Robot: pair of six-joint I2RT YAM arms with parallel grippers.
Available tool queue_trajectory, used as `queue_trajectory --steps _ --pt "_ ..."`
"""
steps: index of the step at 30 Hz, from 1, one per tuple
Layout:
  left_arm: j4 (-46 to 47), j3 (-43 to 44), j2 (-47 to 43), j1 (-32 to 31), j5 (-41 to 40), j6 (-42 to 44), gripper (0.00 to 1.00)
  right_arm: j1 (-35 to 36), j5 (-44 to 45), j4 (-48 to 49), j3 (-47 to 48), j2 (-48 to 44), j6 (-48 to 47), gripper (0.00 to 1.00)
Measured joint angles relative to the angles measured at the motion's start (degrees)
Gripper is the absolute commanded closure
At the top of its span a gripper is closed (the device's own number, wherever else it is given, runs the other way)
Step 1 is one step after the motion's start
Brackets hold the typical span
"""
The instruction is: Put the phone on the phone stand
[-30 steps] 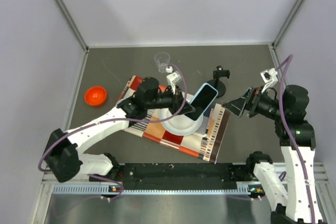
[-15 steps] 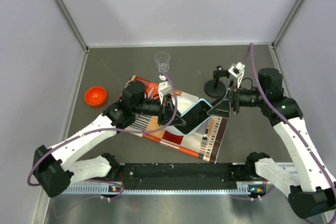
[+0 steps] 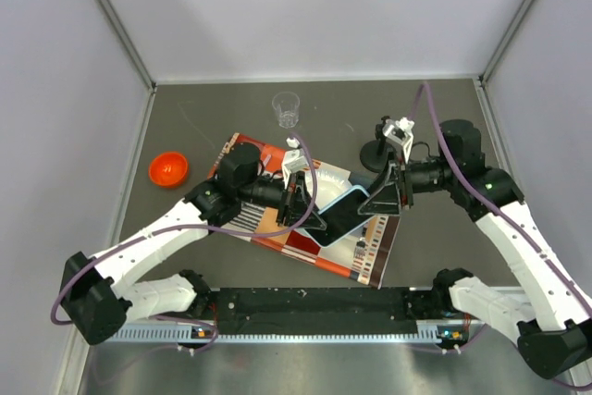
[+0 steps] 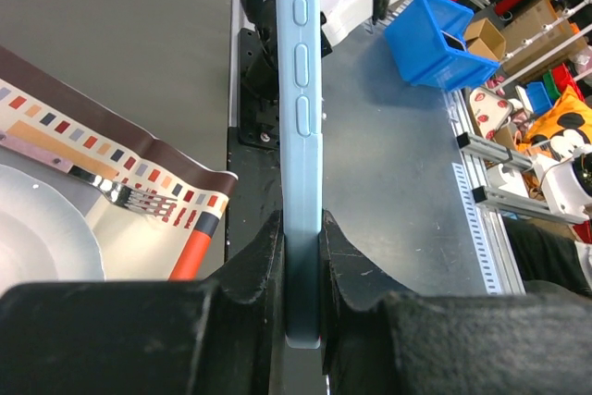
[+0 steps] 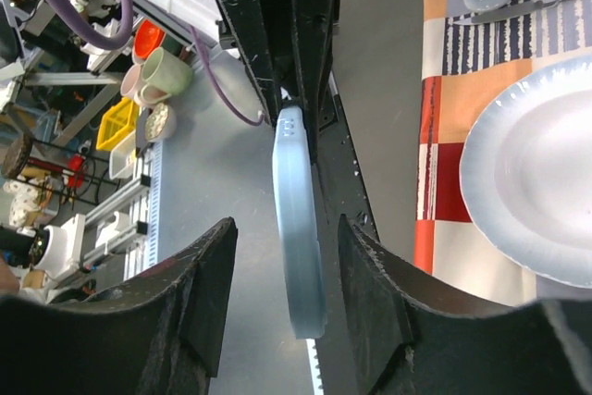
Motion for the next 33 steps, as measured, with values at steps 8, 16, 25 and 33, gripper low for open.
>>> queue_trajectory --steps 8,16,25,33 --pt "-0.28 0.00 0.31 0.00 0.09 0.04 1.00 1.73 -0.24 0.35 0.00 0.35 0.00 0.56" --pt "0.48 0.00 0.31 0.00 -0.17 -0.48 1.00 1.99 1.68 8.07 -3.08 -0.55 4.63 0.63" --pt "1.88 -0.13 0.26 0.07 -0.66 -3.02 1.00 2.23 0.87 20.06 -9.94 -1.99 13.33 0.76" --pt "5.07 -0.83 -0.15 0.11 -0.28 -6.82 1.00 2.25 -0.35 29.44 -12.85 -3.72 17.79 1.00"
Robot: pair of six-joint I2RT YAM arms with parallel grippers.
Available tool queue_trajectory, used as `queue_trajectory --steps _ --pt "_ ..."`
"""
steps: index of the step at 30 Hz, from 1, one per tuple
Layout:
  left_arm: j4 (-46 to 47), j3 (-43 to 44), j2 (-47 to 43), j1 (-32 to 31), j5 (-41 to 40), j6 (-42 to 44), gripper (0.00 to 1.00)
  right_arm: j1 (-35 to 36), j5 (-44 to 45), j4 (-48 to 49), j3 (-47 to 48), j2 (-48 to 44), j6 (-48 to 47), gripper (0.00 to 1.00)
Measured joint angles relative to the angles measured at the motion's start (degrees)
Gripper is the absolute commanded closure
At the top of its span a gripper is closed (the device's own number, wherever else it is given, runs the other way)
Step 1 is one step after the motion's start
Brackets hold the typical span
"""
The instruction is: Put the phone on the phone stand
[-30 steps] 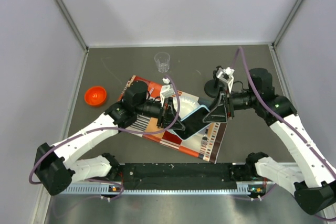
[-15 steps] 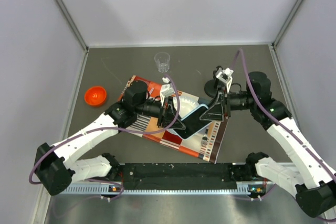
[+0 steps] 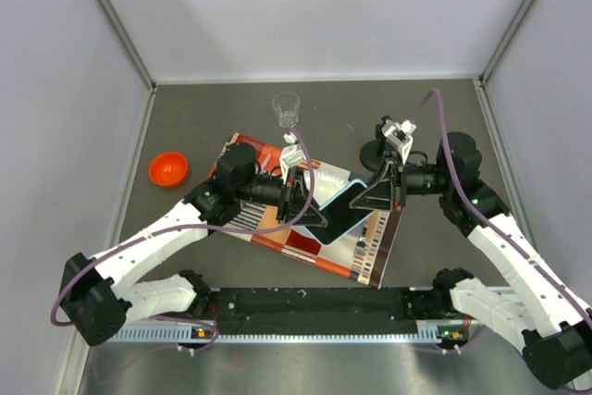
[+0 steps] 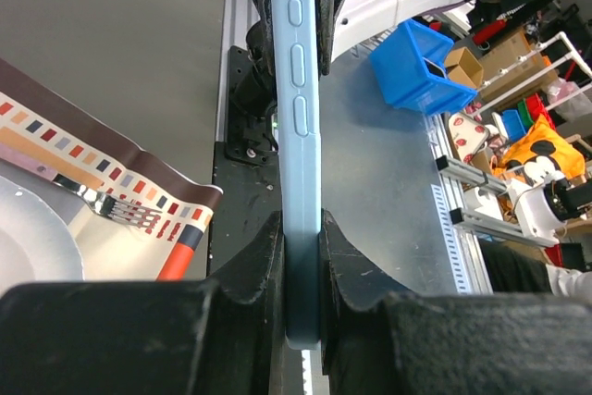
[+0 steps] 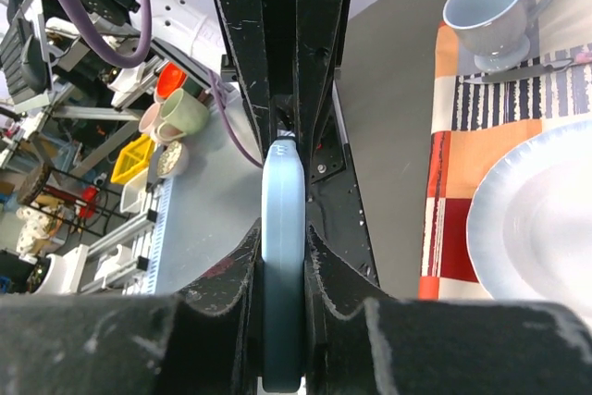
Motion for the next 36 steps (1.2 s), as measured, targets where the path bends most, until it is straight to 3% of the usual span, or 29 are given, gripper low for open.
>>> queue_trajectory --steps 1,3,4,5,7,8,13,18,23,27,32,36 --pt "0.17 -0.07 0.00 0.04 0.11 -0.42 0.97 0.00 -0.11 0.55 -0.22 -0.04 0.39 1.00" --pt "0.37 -0.17 0.00 0.11 0.15 -0.96 0.81 0.00 0.07 1.31 -0.81 -0.44 1.01 1.00" --pt "0.39 -0.17 0.00 0.09 0.11 -1.07 0.63 0.00 0.37 1.64 -1.16 -0.85 1.33 1.00" --pt "0.44 -0.17 0.00 0.09 -0.22 -1.07 0.51 0.04 1.09 1.79 -1.53 -1.57 1.44 1.00" --pt "1.27 -0.13 0.00 0.09 -1.27 -0.44 0.29 0.13 3.23 1.16 -2.29 -3.65 1.33 1.00" --pt "1.55 -0.04 -0.24 0.09 -2.40 -0.26 0.26 0.20 4.42 0.37 -2.58 -4.68 1.07 1.00" --pt "0.02 0.35 -2.95 0.28 -13.60 1.70 0.24 0.48 19.39 -12.00 -1.88 -11.89 -3.82 1.00" --pt "-1.20 2.84 -2.84 -0.26 -30.01 2.38 0.31 0.48 40.87 -28.37 2.10 -18.62 -6.40 1.00" --pt "-1.29 10.25 6.49 -5.90 -47.60 4.44 0.39 0.48 65.29 -43.45 10.14 -22.91 -4.96 1.00" --pt "0.50 15.72 16.28 -10.88 -59.74 7.61 0.43 0.48 78.84 -50.62 15.08 -24.37 -3.48 1.00" --pt "2.29 24.98 30.82 -14.43 -70.53 10.29 0.44 0.48 84.00 -55.19 16.94 -26.73 -2.67 1.00" --pt "3.23 30.27 38.71 -15.15 -75.43 11.17 0.52 0.48 83.76 -56.83 17.05 -27.26 -2.54 1.00"
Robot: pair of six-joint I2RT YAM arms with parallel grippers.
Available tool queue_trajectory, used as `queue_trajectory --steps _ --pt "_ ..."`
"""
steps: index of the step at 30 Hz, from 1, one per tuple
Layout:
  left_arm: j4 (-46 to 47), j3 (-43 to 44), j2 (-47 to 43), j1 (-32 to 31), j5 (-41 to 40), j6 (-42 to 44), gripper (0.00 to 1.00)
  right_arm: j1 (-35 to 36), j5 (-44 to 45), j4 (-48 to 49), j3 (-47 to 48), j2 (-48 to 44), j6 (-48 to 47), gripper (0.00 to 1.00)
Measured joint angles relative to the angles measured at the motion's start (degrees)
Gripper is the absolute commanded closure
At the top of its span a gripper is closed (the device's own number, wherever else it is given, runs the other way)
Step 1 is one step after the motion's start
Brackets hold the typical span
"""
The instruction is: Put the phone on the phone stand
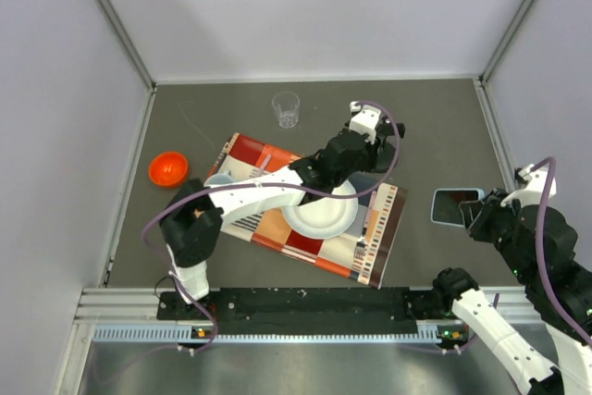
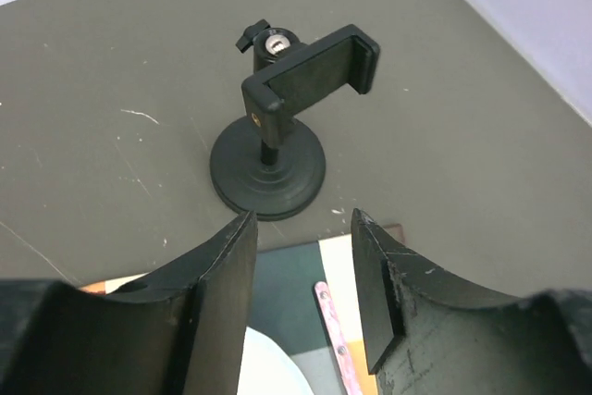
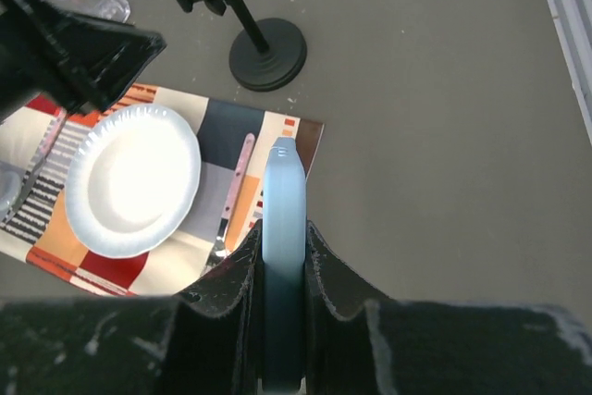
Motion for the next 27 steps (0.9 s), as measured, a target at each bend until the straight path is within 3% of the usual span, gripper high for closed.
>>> queue_trajectory --steps 2,10,13,27 --pt "0.35 1.90 2.86 -0.04 -1.81 0.26 0.58 0.00 -0.57 -0.72 0.07 -0.02 0.13 1.00" --pt "1.81 8.22 9.01 0.02 -4.22 2.19 0.61 0.00 -4.74 -1.79 0.37 -0.83 0.35 1.00" --pt "2.27 10.36 10.51 0.02 -4.55 2.91 0.67 0.00 -5.60 -1.84 0.37 -0.92 0.24 1.00" --pt "1.64 15.19 14.80 0.85 -4.57 3.76 0.69 0.00 -6.12 -1.79 0.24 -0.96 -0.17 1.00"
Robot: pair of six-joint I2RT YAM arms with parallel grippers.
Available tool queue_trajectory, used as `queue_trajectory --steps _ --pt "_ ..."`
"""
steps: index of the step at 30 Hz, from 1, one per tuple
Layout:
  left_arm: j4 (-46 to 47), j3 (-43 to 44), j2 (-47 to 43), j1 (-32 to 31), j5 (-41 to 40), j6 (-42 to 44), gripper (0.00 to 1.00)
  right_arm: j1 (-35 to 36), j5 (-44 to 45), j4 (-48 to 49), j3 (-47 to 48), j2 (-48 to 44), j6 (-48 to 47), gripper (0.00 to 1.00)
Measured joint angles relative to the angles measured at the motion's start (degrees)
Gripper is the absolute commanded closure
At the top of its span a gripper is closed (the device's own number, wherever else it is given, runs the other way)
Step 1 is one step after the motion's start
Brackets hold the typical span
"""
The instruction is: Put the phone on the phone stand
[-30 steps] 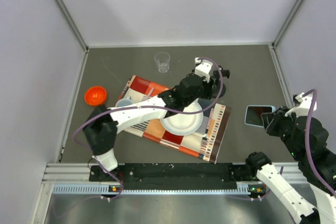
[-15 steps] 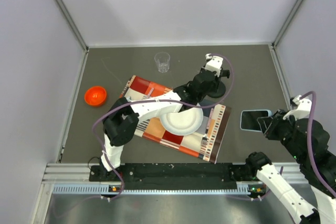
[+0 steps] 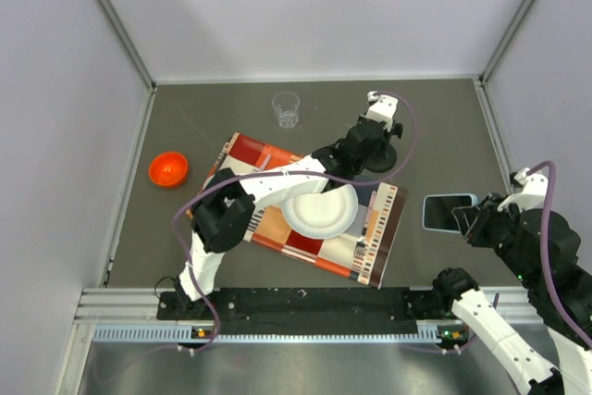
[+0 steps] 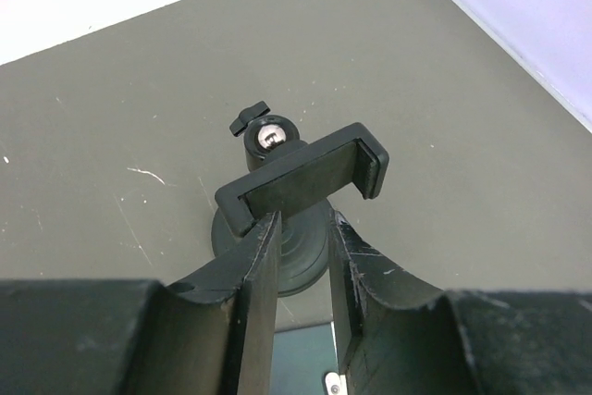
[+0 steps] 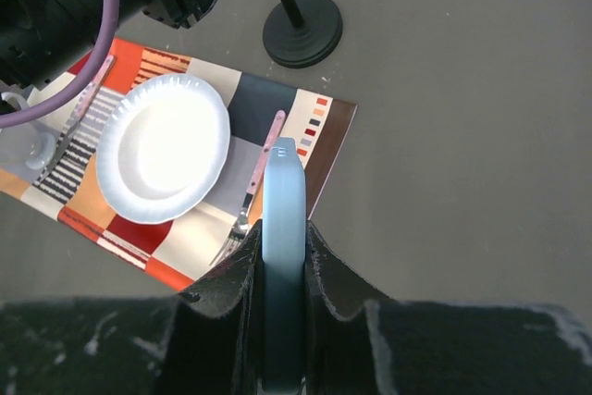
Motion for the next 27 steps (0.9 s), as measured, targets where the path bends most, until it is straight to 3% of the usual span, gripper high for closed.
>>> queue_trajectory --steps 4,5,10,27 --pt "-0.04 0.55 0.76 0.68 1.05 0.02 0.77 0.00 -0.35 0.02 -0.02 0.00 -0.13 1.00" --pt "-0.28 0.55 0.85 0.85 1.36 0.02 0.85 0.00 -0.44 0.02 -0.02 0.02 -0.28 1.00" --pt "-0.04 0.44 0.96 2.47 4.68 0.61 0.98 0.00 -1.09 0.52 -0.55 0.33 -0.61 1.00" --pt "4.20 -9.29 -1.42 10.69 28.20 9.73 1.00 0.00 -3.63 6.27 -1.05 14.14 -5.49 1.00"
